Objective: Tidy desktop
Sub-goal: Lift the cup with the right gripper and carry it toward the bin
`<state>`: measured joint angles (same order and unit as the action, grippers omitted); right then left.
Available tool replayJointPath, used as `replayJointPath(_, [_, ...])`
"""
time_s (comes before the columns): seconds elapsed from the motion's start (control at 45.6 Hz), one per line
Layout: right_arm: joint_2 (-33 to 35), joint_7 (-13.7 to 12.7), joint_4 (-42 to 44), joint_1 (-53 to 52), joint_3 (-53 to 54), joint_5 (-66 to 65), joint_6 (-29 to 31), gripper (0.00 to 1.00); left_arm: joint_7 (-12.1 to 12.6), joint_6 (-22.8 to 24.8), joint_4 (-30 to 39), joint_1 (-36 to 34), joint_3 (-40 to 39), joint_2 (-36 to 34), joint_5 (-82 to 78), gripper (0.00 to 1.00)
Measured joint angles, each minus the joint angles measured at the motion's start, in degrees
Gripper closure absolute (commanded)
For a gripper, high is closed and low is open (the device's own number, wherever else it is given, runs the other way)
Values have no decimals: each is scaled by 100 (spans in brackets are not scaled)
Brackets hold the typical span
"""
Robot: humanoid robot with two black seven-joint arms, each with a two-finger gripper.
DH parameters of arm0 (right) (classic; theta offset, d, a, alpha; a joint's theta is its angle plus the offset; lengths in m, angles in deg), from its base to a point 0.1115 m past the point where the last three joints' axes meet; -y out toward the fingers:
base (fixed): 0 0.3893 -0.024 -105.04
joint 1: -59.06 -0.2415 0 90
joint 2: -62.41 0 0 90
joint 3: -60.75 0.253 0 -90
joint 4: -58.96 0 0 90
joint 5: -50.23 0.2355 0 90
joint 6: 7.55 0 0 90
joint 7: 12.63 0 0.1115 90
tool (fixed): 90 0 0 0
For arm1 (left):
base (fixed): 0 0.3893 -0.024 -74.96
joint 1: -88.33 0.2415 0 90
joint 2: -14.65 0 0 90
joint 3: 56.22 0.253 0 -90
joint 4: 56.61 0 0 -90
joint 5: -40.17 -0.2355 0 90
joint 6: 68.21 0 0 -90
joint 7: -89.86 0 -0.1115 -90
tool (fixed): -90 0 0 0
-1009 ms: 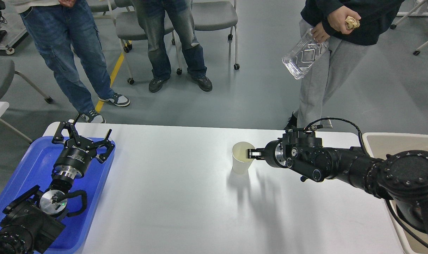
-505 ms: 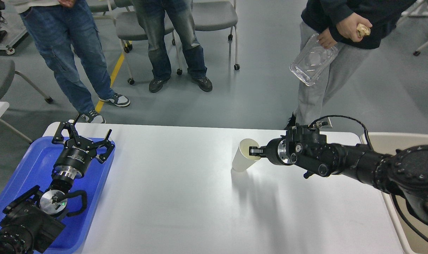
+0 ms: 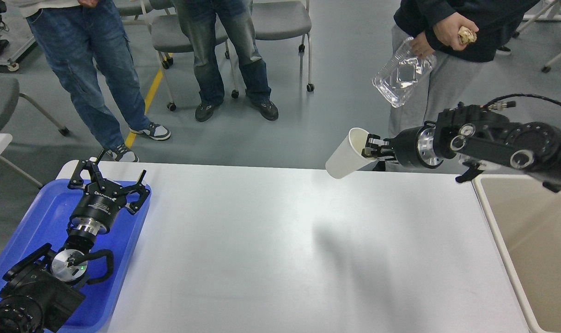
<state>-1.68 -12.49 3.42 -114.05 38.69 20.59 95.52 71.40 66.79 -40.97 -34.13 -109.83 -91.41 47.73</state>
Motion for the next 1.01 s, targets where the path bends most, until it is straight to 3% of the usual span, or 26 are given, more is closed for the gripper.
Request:
replayJointPath(0.527, [1130,-461,-840,-1377,40,1161,210,100,0,0,0,-6,0,-3,0,0])
replayJointPath(1.009, [2005,-616,-462,-1198,237,1347,-10,100,0,0,0,0,0,-11,0,0])
